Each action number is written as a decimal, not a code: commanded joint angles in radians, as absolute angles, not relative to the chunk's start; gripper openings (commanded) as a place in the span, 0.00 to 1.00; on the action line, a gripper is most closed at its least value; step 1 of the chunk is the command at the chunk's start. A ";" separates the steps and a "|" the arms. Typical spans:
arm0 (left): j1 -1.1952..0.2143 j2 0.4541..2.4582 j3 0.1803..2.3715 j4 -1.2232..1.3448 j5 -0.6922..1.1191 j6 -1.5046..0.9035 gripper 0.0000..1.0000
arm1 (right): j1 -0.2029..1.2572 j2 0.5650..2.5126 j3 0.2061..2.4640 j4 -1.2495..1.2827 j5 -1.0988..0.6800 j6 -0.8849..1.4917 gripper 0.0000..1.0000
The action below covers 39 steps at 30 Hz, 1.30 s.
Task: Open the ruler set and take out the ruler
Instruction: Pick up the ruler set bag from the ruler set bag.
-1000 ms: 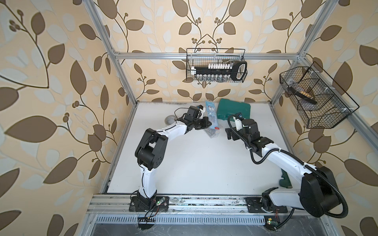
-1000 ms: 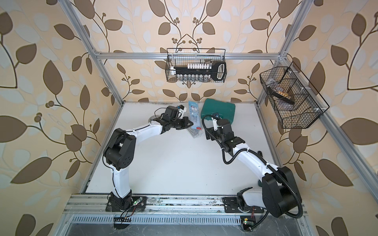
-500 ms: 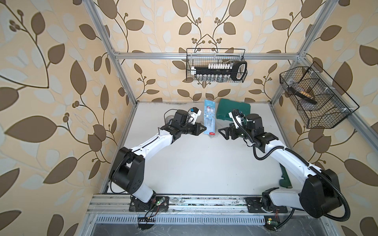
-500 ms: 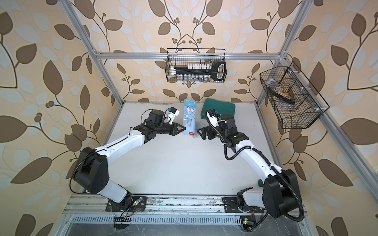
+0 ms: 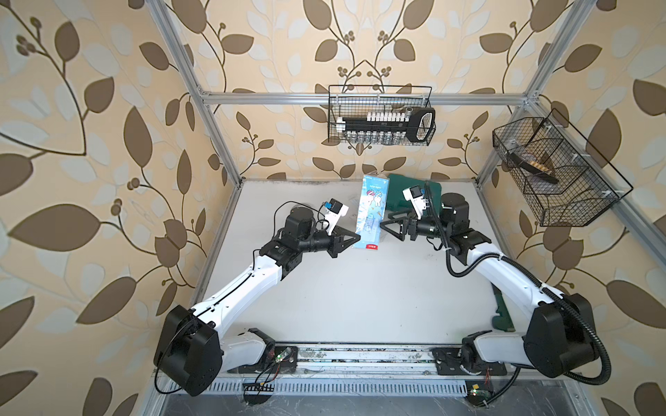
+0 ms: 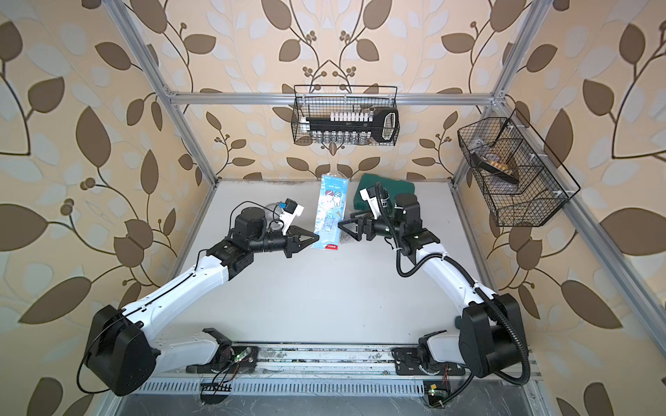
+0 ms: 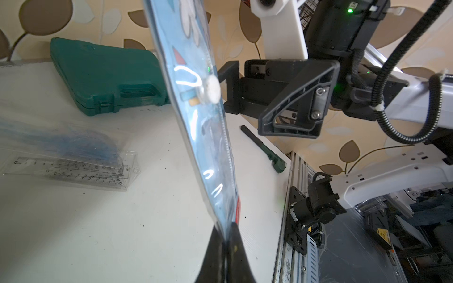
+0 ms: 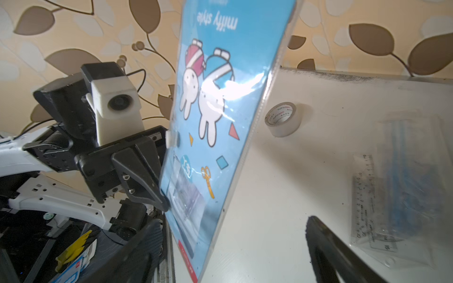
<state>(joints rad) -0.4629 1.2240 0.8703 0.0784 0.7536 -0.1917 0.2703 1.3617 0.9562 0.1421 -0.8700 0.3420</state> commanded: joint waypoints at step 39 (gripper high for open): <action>-0.459 1.164 0.801 0.189 0.516 -0.244 0.89 | 0.330 1.454 1.044 0.256 -0.897 0.451 0.00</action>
<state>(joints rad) -0.4633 1.2346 0.7906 0.1928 0.6632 -0.2417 0.3355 1.4788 1.0149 0.2790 -0.9379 0.4591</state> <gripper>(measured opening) 0.802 0.070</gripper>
